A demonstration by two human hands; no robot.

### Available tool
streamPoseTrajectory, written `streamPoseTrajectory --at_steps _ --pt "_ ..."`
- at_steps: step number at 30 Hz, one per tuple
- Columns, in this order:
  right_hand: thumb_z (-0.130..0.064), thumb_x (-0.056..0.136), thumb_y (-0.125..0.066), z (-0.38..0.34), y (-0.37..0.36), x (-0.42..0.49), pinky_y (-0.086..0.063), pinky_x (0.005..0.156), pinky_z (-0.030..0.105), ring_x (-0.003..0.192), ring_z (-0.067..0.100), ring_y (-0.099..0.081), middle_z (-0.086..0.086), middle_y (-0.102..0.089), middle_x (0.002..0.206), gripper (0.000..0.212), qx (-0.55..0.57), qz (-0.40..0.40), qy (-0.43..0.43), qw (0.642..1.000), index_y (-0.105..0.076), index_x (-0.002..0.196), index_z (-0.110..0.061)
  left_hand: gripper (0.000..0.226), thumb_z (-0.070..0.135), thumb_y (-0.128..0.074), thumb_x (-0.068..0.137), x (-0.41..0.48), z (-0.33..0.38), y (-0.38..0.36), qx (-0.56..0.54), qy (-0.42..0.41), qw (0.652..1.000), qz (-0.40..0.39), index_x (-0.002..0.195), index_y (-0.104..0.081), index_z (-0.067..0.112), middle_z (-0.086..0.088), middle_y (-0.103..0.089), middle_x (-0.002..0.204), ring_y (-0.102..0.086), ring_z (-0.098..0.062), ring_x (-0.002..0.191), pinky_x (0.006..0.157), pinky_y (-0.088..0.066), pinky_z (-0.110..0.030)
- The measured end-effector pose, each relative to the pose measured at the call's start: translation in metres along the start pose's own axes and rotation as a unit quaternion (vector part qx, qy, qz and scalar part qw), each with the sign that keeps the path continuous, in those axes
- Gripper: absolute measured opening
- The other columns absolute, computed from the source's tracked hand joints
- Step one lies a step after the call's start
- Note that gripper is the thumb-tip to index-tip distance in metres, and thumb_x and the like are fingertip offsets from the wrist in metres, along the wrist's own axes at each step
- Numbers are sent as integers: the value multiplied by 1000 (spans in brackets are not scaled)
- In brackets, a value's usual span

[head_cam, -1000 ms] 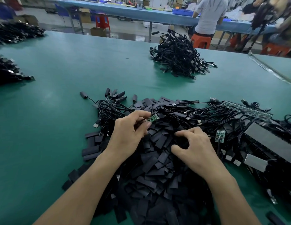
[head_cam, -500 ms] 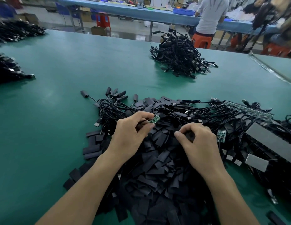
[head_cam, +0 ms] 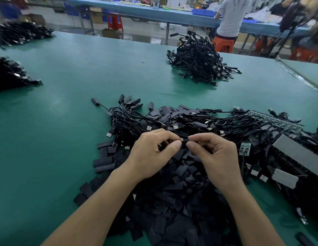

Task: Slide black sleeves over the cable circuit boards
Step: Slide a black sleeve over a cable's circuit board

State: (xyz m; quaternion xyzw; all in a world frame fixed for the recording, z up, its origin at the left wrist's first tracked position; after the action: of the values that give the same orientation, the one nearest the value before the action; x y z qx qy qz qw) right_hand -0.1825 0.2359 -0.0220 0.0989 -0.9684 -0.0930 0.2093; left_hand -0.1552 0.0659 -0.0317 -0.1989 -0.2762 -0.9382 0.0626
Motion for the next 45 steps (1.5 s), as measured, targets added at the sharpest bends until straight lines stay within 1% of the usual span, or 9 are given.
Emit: streamPoseTrajectory --at_steps 5,11,16,23,27,30,35,39,45 --pt "-13 77 -84 -2 -9 -4 -49 71 13 82 6 -68 -16 -72 89 35 -56 -42 31 997 -73 98 -38 20 44 -57 88 0 -7 -2 -28 29 999 -4 87 -72 32 14 -67 76 -62 -12 72 67 -52 -46" --pt "-10 76 -84 -10 -12 -5 -43 72 6 88 -1 -64 -18 -68 92 36 -171 -28 107 979 -75 107 -26 21 53 -55 84 0 -8 -5 -38 46 998 -18 83 -71 40 18 -67 75 -62 -9 71 68 -53 -42" --pt "-9 74 -85 -8 -8 -4 -48 73 8 87 1 -67 -13 -70 93 35 -137 -12 97 986 -75 104 -25 8 46 -63 84 0 -10 -4 -55 47 997 -25 83 -70 44 16 -67 73 -59 -6 63 61 -49 -31" --pt "-16 74 -84 -4 -7 -3 -55 75 21 89 7 -67 -20 -69 91 34 -128 -13 87 988 -74 101 -32 14 55 -59 82 0 -9 -4 -66 47 996 -28 82 -70 46 13 -69 74 -62 -10 65 63 -53 -39" --pt "-30 73 -79 -3 -3 -2 -51 75 18 86 6 -67 -22 -70 88 26 -126 3 78 989 -74 98 -35 9 38 -63 88 0 -10 -5 -87 49 994 -32 89 -72 42 3 -71 74 -62 -17 61 56 -50 -35" --pt "-29 71 -82 3 6 0 -51 73 15 83 2 -67 -22 -71 90 26 -111 27 44 992 -75 95 -35 20 14 -68 91 -1 -11 -4 -111 46 992 -34 99 -73 32 9 -72 83 -64 -4 71 66 -49 -18" --pt "-29 71 -84 16 14 1 -59 74 28 80 3 -70 -19 -74 87 24 -78 32 -21 996 -76 92 -36 22 14 -66 93 -2 -16 -4 -151 79 984 -45 103 -61 32 3 -72 93 -69 -14 89 82 -56 -33" --pt "-34 67 -81 13 10 1 -55 69 17 77 2 -70 -17 -74 85 25 -50 17 -27 998 -76 91 -34 21 10 -65 95 0 -13 -2 -131 63 988 -43 100 -66 30 14 -70 92 -66 -6 83 78 -55 -26" --pt "-29 66 -83 17 10 1 -60 76 29 80 5 -72 -15 -75 85 25 -45 12 -53 998 -77 90 -31 24 10 -64 96 -1 -13 -1 -131 62 989 -40 101 -69 33 18 -70 89 -65 -3 82 78 -55 -25"
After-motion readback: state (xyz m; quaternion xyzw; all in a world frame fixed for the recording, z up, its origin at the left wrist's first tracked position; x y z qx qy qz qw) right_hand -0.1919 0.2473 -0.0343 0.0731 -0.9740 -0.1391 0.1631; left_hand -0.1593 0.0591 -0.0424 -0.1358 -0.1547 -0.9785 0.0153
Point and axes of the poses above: each hand's wrist, its own x-axis towards the middle knuckle, its own y-axis out of the back of the hand, z = x × y, the point moved 6 cm from there along x, towards the middle knuckle
